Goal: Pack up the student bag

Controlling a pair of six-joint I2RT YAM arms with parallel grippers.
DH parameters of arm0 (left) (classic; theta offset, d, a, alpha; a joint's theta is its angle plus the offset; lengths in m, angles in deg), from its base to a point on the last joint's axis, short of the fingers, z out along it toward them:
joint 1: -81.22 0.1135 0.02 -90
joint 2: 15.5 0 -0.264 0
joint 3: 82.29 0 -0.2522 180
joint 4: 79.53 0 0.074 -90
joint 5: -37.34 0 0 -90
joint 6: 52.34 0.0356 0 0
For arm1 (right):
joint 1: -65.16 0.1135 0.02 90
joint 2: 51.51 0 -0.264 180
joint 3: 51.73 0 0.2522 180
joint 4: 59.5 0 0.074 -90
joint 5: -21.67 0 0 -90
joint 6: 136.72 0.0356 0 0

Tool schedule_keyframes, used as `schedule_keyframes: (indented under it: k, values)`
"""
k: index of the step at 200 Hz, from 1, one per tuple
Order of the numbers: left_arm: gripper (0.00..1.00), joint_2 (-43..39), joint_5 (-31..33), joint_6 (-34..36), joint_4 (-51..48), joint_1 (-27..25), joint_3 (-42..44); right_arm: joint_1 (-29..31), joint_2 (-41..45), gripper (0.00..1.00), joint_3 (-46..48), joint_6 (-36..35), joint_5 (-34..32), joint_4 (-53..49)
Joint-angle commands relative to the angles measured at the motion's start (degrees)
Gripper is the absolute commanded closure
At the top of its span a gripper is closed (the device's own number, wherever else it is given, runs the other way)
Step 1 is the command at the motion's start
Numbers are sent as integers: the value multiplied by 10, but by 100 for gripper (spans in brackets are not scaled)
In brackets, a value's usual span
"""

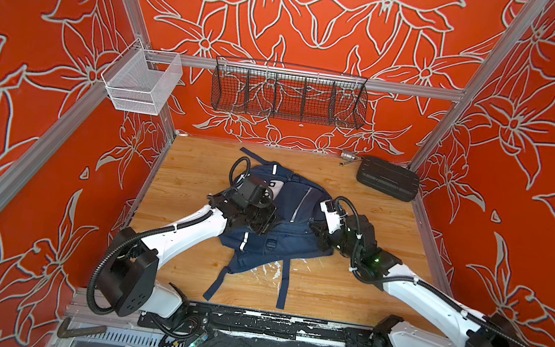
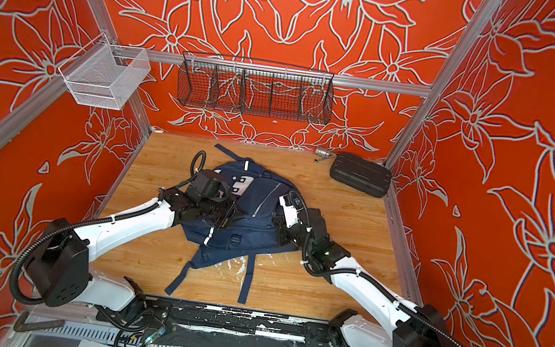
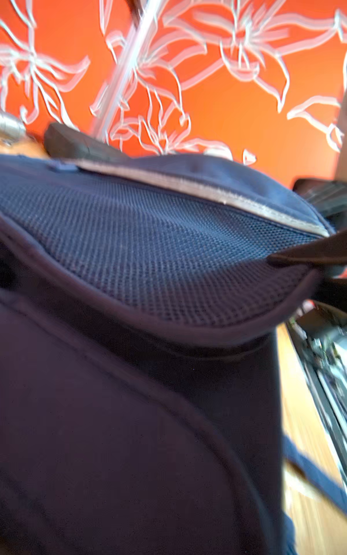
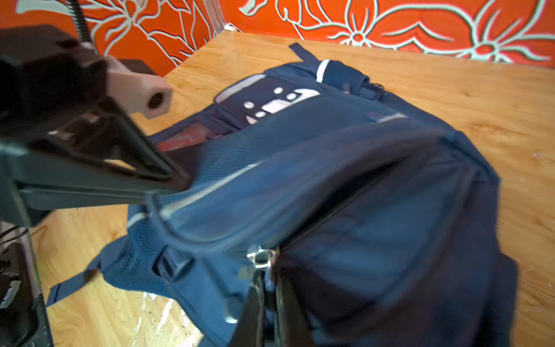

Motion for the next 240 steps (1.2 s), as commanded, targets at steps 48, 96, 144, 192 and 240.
schedule_keyframes:
  k: [48, 96, 144, 192, 240]
  values:
    - [100, 114, -89, 308, -285, 89, -214, -36, 120, 100, 63, -19, -60, -15]
    - [100, 233, -83, 384, -333, 128, -361, 55, 133, 100, 97, -11, -96, 30]
    - [57, 237, -70, 295, -306, 144, -369, 109, 64, 100, 68, 10, -137, 83]
    - [42, 86, 48, 73, -249, 73, -215, 114, 20, 100, 66, 16, -120, 130]
    - [40, 7, 122, -122, -177, -32, -115, 115, 20, 100, 69, 9, -107, 132]
